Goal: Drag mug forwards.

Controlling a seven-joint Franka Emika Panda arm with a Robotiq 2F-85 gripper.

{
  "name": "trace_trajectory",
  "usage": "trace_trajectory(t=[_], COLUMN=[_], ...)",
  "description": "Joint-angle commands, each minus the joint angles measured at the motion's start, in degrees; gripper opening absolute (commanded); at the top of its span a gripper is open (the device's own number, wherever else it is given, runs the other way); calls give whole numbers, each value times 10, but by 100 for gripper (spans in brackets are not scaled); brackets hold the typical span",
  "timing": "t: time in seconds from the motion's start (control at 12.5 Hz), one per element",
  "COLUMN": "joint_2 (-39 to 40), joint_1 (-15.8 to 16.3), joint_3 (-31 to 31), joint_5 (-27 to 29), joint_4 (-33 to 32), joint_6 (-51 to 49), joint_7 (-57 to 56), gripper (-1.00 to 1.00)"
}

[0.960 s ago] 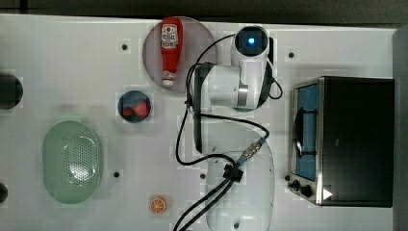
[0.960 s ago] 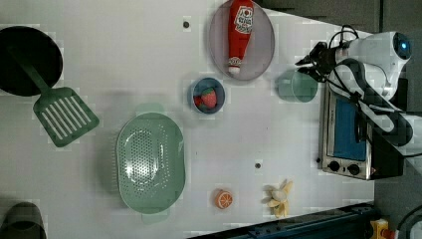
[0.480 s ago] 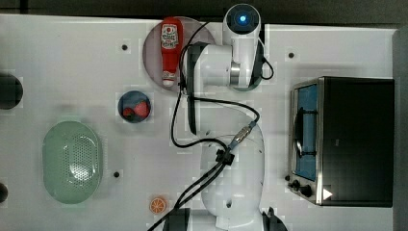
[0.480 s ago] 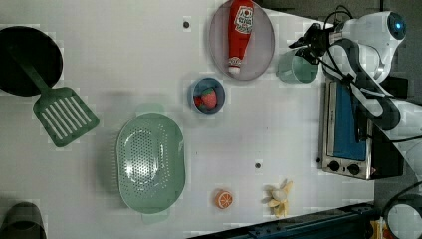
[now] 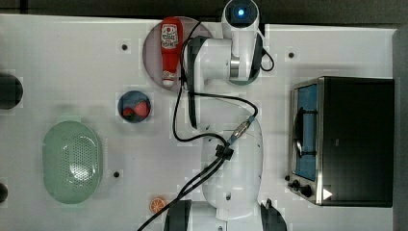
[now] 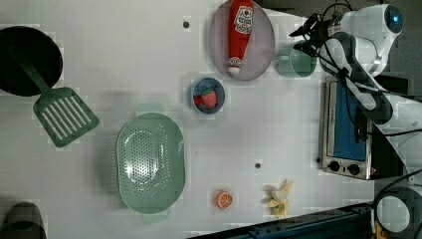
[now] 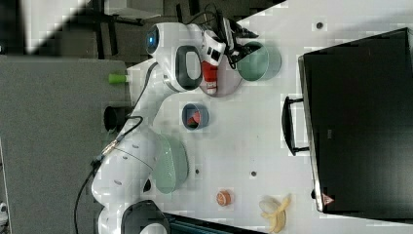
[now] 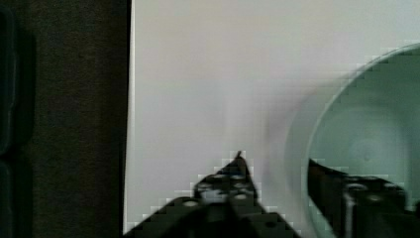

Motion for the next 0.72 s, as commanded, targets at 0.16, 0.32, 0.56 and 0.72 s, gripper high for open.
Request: trace_trajectory(t=[0.16, 0.32, 0.56, 0.72], joint_2=[-69, -117, -203, -265], joint_1=[5, 8, 16, 23], joint_3=[-15, -15, -14, -14], joint_5=[8, 8, 8, 8], joint_4=[1, -17, -70, -122], joint_6=[-6, -50, -109, -157], joint_7=[-5, -55, -98, -111], gripper=[56, 99, 100, 100])
